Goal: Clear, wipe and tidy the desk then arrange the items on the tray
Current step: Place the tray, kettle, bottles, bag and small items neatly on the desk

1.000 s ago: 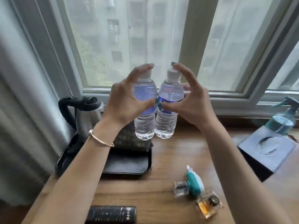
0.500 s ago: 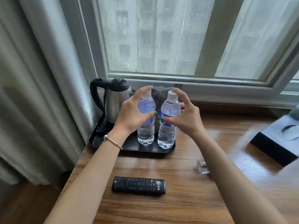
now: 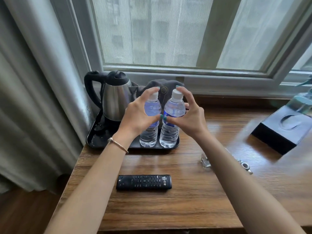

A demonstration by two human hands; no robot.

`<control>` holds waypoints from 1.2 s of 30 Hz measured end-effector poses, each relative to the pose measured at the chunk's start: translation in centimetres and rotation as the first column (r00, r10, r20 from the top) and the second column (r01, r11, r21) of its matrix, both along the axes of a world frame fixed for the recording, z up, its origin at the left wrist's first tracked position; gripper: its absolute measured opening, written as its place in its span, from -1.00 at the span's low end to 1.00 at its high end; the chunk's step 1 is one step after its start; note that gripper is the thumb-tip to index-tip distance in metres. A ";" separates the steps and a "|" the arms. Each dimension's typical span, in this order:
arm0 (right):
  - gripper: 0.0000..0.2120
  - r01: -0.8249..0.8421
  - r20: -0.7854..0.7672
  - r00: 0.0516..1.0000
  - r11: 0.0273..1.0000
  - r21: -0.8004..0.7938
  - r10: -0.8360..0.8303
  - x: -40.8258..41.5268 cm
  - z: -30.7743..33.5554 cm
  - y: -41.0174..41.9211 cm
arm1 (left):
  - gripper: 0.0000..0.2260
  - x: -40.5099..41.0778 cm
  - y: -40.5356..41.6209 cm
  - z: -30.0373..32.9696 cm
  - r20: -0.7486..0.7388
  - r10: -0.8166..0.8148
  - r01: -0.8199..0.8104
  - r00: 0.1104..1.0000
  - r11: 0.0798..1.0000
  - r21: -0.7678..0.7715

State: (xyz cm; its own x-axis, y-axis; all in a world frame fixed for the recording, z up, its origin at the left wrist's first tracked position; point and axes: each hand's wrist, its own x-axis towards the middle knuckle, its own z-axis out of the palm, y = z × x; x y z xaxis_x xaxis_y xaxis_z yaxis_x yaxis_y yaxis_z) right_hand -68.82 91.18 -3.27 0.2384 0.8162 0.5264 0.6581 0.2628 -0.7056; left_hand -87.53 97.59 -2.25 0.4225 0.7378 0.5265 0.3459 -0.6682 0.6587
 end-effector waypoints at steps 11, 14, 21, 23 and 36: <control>-0.60 0.076 -0.020 0.997 0.996 -0.036 -0.077 -1.1 2.1 0.4 | -0.74 -1.1 1.3 1.8 0.185 -0.142 0.195 0.973 0.928 -0.317; -0.67 0.107 -0.053 0.993 0.994 0.001 -0.107 -1.3 2.8 0.5 | -0.77 -1.3 1.3 1.8 0.206 -0.196 0.260 0.959 0.896 -0.361; -0.73 -0.088 -0.144 0.987 0.992 -0.091 0.074 -1.2 4.1 0.4 | -0.77 -0.7 1.0 1.6 0.232 -0.224 0.290 0.947 0.905 -0.310; -0.72 -0.129 -0.168 0.980 0.985 -0.117 0.109 -1.5 4.0 0.3 | -0.77 -0.9 1.0 1.5 0.246 -0.215 0.291 0.945 0.897 -0.332; -0.76 -0.127 -0.131 0.985 0.989 -0.076 0.116 -2.6 4.6 -0.1 | -0.76 -1.2 0.9 1.0 0.302 -0.214 0.311 0.929 0.895 -0.319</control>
